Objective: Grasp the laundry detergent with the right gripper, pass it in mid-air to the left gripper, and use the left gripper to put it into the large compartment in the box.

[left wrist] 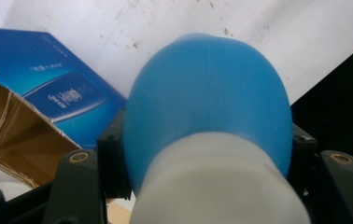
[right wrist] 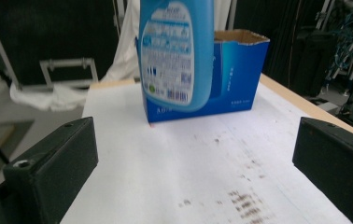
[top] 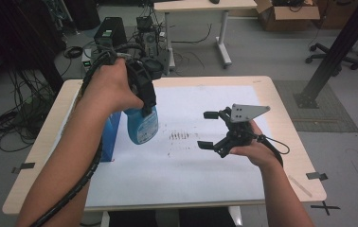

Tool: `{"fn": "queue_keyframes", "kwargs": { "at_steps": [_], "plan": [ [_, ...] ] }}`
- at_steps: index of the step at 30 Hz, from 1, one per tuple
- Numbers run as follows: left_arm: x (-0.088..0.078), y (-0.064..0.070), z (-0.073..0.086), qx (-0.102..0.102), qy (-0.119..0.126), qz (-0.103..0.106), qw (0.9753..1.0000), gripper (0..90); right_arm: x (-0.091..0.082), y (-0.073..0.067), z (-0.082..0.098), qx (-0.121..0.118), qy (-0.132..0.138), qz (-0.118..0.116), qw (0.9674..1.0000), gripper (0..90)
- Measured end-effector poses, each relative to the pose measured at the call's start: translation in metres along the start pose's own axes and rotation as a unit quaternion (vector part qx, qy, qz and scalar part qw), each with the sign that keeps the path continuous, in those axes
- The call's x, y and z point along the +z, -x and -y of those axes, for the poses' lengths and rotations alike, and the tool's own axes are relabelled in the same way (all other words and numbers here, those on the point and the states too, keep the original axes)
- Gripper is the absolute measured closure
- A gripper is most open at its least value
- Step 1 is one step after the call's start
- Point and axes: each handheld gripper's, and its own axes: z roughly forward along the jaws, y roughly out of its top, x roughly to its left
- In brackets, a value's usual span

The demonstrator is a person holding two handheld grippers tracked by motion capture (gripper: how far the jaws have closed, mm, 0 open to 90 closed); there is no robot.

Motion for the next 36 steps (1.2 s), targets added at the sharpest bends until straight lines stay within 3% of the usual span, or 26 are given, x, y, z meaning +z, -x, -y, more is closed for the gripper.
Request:
{"fn": "queue_keyframes", "kwargs": {
  "at_steps": [4, 5, 9, 12, 13, 16, 17, 19, 21, 22, 23, 24, 25, 26, 27, 28, 29, 30, 32, 33, 34, 36],
  "plan": [
    [-0.005, -0.005, 0.003, -0.015, 0.005, 0.005, 0.9999, 37.8, -0.004, 0.007, -0.012, -0.013, -0.042, 0.005, 0.9990, 0.0],
    [-0.007, -0.007, 0.004, -0.021, 0.006, 0.007, 0.9997, 37.8, -0.004, 0.007, -0.012, -0.013, -0.042, 0.005, 0.9990, 0.0],
    [-0.017, -0.015, 0.010, -0.046, 0.009, 0.012, 0.9988, 37.8, -0.011, 0.018, -0.026, -0.022, -0.095, 0.012, 0.9952, 0.0],
    [-0.022, -0.019, 0.013, -0.054, 0.012, 0.010, 0.9984, 37.8, -0.013, 0.023, -0.031, -0.024, -0.112, 0.011, 0.9934, 0.0],
    [-0.025, -0.021, 0.014, -0.063, 0.013, 0.009, 0.9979, 37.8, -0.014, 0.027, -0.035, -0.032, -0.135, 0.013, 0.9903, 0.0],
    [-0.032, -0.030, 0.019, -0.075, 0.011, 0.012, 0.9971, 37.8, -0.016, 0.036, -0.042, -0.040, -0.172, 0.016, 0.9842, 0.5],
    [-0.032, -0.030, 0.019, -0.075, 0.011, 0.012, 0.9971, 37.8, -0.016, 0.036, -0.042, -0.040, -0.172, 0.016, 0.9842, 0.5],
    [-0.038, -0.040, 0.025, -0.086, 0.011, 0.014, 0.9962, 37.8, -0.020, 0.044, -0.048, -0.042, -0.204, 0.018, 0.9780, 0.7],
    [-0.041, -0.045, 0.028, -0.094, 0.012, 0.017, 0.9953, 37.8, -0.021, 0.046, -0.050, -0.043, -0.211, 0.018, 0.9763, 0.7],
    [-0.043, -0.053, 0.034, -0.104, 0.015, 0.018, 0.9943, 37.8, -0.024, 0.051, -0.053, -0.042, -0.230, 0.020, 0.9722, 0.9],
    [-0.043, -0.053, 0.034, -0.104, 0.015, 0.018, 0.9943, 37.8, -0.024, 0.051, -0.053, -0.042, -0.230, 0.020, 0.9722, 0.9],
    [-0.045, -0.060, 0.039, -0.118, 0.015, 0.020, 0.9927, 37.9, -0.026, 0.054, -0.056, -0.043, -0.242, 0.023, 0.9689, 1.2],
    [-0.045, -0.060, 0.039, -0.118, 0.015, 0.020, 0.9927, 37.9, -0.026, 0.054, -0.056, -0.043, -0.242, 0.023, 0.9689, 1.2],
    [-0.047, -0.068, 0.045, -0.133, 0.017, 0.022, 0.9908, 37.8, -0.028, 0.055, -0.057, -0.045, -0.253, 0.024, 0.9661, 1.1],
    [-0.047, -0.068, 0.045, -0.133, 0.017, 0.022, 0.9908, 37.8, -0.028, 0.055, -0.057, -0.045, -0.253, 0.024, 0.9661, 1.1],
    [-0.049, -0.075, 0.050, -0.147, 0.014, 0.023, 0.9888, 37.9, -0.030, 0.056, -0.058, -0.046, -0.264, 0.022, 0.9632, 1.3],
    [-0.049, -0.075, 0.050, -0.147, 0.014, 0.023, 0.9888, 37.8, -0.030, 0.056, -0.058, -0.046, -0.264, 0.022, 0.9632, 1.3],
    [-0.050, -0.080, 0.054, -0.154, 0.012, 0.022, 0.9877, 37.9, -0.031, 0.057, -0.059, -0.049, -0.279, 0.020, 0.9589, 1.3],
    [-0.052, -0.086, 0.059, -0.163, 0.011, 0.022, 0.9863, 37.8, -0.032, 0.058, -0.060, -0.052, -0.293, 0.020, 0.9544, 1.5],
    [-0.052, -0.086, 0.059, -0.163, 0.011, 0.022, 0.9863, 37.8, -0.032, 0.058, -0.060, -0.052, -0.293, 0.020, 0.9544, 1.5],
    [-0.054, -0.092, 0.063, -0.171, 0.009, 0.023, 0.9850, 37.8, -0.033, 0.059, -0.061, -0.053, -0.305, 0.020, 0.9507, 1.6],
    [-0.054, -0.098, 0.068, -0.180, 0.011, 0.024, 0.9834, 37.8, -0.033, 0.059, -0.063, -0.056, -0.318, 0.016, 0.9461, 1.8]
  ]
}}
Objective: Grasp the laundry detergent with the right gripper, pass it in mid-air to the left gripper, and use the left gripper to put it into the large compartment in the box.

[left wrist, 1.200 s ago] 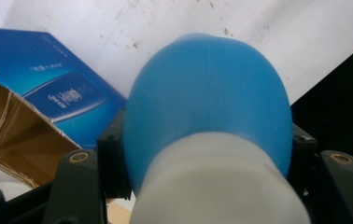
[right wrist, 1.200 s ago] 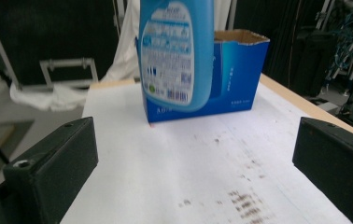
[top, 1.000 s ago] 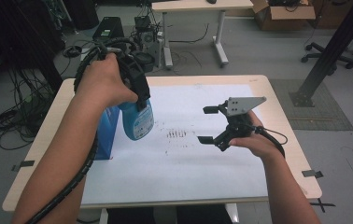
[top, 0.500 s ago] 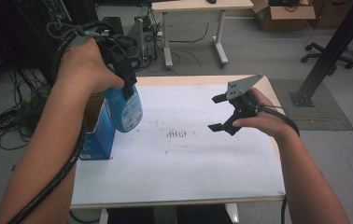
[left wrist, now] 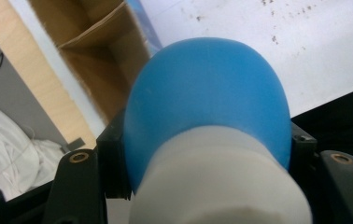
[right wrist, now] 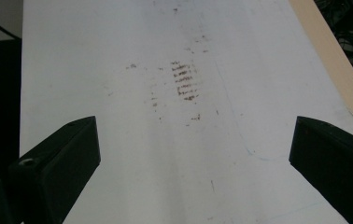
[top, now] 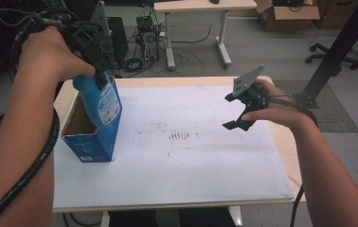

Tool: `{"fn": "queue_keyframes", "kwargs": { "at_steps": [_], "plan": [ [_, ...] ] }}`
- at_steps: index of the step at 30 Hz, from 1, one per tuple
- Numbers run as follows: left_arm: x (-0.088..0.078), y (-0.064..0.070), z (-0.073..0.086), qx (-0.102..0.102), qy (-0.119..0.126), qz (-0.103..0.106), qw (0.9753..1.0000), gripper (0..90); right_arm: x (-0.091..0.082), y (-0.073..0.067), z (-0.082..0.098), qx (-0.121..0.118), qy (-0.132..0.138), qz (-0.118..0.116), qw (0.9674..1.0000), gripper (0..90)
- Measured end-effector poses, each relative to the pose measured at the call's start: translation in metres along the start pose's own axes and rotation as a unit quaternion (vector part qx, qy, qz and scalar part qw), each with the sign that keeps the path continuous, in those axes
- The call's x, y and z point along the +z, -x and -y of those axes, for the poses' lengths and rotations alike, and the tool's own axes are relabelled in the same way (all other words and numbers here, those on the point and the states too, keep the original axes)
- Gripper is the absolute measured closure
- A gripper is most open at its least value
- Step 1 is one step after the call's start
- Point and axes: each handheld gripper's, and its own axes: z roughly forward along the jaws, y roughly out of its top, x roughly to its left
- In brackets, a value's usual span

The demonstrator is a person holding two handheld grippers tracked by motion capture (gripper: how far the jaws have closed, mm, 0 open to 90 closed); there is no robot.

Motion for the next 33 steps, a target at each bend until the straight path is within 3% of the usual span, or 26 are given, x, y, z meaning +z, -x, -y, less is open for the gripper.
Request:
{"fn": "queue_keyframes", "kwargs": {
  "at_steps": [5, 10, 17, 22, 23, 27, 33],
  "plan": [
    [0.000, -0.015, 0.004, -0.023, 0.000, 0.004, 0.9997, 37.8, -0.003, -0.002, -0.002, -0.009, -0.032, -0.013, 0.9994, 2.0],
    [0.001, -0.027, 0.007, -0.046, -0.002, 0.003, 0.9990, 37.9, -0.007, -0.004, -0.002, -0.004, -0.052, -0.037, 0.9980, 2.2],
    [0.002, -0.044, 0.010, -0.085, 0.001, -0.002, 0.9963, 37.8, -0.011, -0.008, 0.001, -0.003, -0.081, -0.047, 0.9956, 2.5],
    [0.006, -0.053, 0.009, -0.123, -0.001, -0.001, 0.9924, 37.9, -0.010, -0.011, 0.001, -0.004, -0.090, -0.052, 0.9946, 2.6],
    [0.006, -0.053, 0.009, -0.123, -0.001, -0.001, 0.9924, 37.9, -0.010, -0.011, 0.001, -0.004, -0.090, -0.052, 0.9946, 2.6],
    [0.012, -0.059, 0.009, -0.155, -0.003, -0.005, 0.9879, 37.8, -0.010, -0.012, 0.000, -0.005, -0.093, -0.052, 0.9942, 2.5],
    [0.023, -0.066, 0.010, -0.181, -0.004, -0.011, 0.9835, 37.9, -0.009, -0.013, -0.002, -0.007, -0.093, -0.055, 0.9941, 2.6]
  ]
}}
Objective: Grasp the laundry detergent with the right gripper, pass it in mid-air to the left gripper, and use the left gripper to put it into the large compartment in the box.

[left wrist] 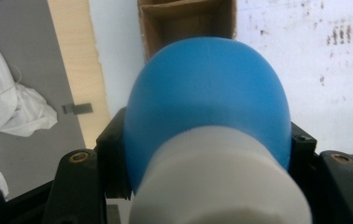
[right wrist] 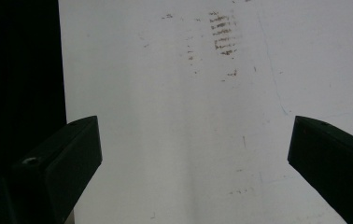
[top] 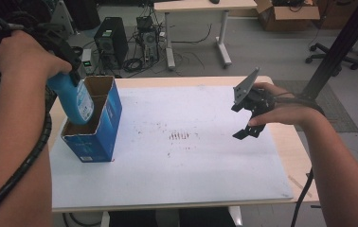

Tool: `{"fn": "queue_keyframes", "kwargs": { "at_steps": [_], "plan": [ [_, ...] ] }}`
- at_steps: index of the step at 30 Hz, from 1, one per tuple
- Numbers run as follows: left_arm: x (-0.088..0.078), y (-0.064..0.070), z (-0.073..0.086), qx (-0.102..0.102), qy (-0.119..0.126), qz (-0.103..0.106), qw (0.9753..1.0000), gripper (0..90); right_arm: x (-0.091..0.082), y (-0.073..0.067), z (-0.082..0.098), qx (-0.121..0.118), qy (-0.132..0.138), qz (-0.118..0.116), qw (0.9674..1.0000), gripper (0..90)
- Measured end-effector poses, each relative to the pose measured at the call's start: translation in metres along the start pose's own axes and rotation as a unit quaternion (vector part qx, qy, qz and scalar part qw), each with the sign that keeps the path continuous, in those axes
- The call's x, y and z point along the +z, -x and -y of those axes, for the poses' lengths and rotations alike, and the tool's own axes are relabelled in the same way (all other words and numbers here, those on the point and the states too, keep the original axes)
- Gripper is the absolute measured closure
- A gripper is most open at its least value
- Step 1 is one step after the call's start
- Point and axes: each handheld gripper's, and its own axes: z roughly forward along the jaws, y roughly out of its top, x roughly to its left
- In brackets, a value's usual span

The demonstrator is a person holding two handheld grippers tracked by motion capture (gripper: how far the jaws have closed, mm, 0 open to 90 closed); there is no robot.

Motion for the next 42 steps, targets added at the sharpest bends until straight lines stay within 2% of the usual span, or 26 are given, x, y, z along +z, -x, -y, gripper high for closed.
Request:
{"fn": "queue_keyframes", "kwargs": {
  "at_steps": [5, 9, 12, 19, 21, 22, 23, 24, 27, 30, 42],
  "plan": [
    [0.013, -0.007, 0.000, -0.008, -0.001, 0.014, 0.9999, 37.9, 0.000, -0.001, -0.001, 0.000, 0.001, -0.001, 1.0000, 2.6],
    [0.023, -0.009, -0.001, -0.007, -0.006, 0.018, 0.9998, 37.9, 0.001, -0.001, -0.002, -0.002, 0.001, -0.003, 1.0000, 2.7],
    [0.029, -0.008, -0.001, -0.006, -0.007, 0.018, 0.9998, 37.8, 0.002, -0.001, -0.002, 0.001, 0.000, -0.005, 1.0000, 2.6],
    [0.060, -0.007, -0.004, 0.000, -0.018, 0.016, 0.9997, 37.8, 0.003, -0.001, -0.002, 0.002, -0.006, -0.008, 0.9999, 2.6],
    [0.063, -0.007, -0.004, 0.000, -0.020, 0.016, 0.9997, 37.8, 0.003, -0.001, -0.002, 0.003, -0.007, -0.008, 0.9999, 2.6],
    [0.071, -0.007, -0.005, 0.002, -0.023, 0.015, 0.9996, 37.8, 0.003, -0.002, -0.002, 0.003, -0.007, -0.009, 0.9999, 2.6],
    [0.071, -0.007, -0.005, 0.002, -0.023, 0.015, 0.9996, 37.8, 0.003, -0.002, -0.002, 0.003, -0.007, -0.009, 0.9999, 2.6],
    [0.079, -0.006, -0.005, 0.001, -0.025, 0.015, 0.9996, 37.8, 0.003, -0.002, -0.002, 0.003, -0.007, -0.010, 0.9999, 2.6],
    [0.087, -0.006, -0.006, 0.002, -0.032, 0.016, 0.9994, 37.8, 0.003, -0.002, -0.003, 0.004, -0.007, -0.007, 0.9999, 2.5],
    [0.102, -0.003, -0.007, 0.003, -0.034, 0.016, 0.9993, 37.8, 0.004, -0.003, -0.004, 0.002, -0.007, -0.008, 0.9999, 2.7],
    [0.135, 0.001, -0.008, 0.004, -0.040, 0.009, 0.9992, 37.8, 0.004, -0.004, -0.003, 0.003, -0.002, -0.007, 1.0000, 2.6]
  ]
}}
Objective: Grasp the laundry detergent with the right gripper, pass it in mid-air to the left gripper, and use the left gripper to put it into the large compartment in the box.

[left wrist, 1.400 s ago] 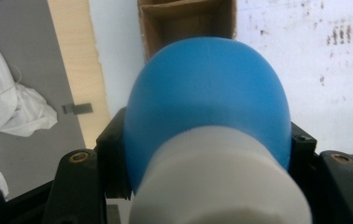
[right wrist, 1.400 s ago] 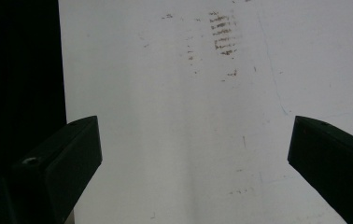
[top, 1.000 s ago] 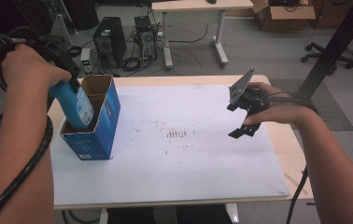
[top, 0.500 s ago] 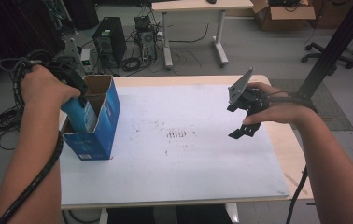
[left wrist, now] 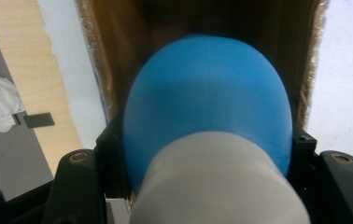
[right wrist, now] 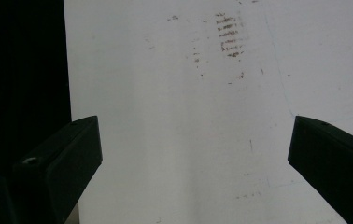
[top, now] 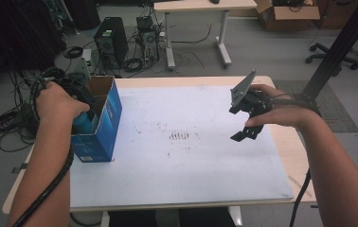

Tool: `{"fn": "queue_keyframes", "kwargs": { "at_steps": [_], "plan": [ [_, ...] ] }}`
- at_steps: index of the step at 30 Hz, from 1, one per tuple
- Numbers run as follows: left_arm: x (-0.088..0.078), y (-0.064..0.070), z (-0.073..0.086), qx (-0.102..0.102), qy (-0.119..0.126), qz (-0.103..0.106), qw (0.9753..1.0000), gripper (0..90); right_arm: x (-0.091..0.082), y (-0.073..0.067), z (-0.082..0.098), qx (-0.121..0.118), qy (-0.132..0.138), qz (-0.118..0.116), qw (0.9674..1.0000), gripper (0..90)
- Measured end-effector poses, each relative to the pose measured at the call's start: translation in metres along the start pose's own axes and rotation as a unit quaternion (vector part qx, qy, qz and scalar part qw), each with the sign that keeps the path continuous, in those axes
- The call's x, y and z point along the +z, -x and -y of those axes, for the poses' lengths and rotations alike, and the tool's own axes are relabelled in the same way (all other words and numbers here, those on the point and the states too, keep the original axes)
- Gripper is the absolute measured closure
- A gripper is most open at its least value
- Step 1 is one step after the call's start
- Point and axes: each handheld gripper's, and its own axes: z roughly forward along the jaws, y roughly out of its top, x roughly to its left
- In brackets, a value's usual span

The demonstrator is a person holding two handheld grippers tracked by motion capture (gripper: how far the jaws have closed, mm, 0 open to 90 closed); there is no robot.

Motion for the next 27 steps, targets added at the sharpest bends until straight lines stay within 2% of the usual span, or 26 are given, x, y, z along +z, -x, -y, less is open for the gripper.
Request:
{"fn": "queue_keyframes", "kwargs": {
  "at_steps": [14, 27],
  "plan": [
    [0.028, 0.002, -0.006, 0.002, -0.008, -0.005, 1.0000, 37.7, 0.004, 0.000, 0.006, 0.003, 0.005, -0.002, 1.0000, 2.6],
    [0.031, 0.001, -0.008, 0.004, -0.006, -0.002, 1.0000, 37.6, 0.006, 0.000, 0.007, 0.008, 0.004, -0.004, 1.0000, 2.7]
  ]
}}
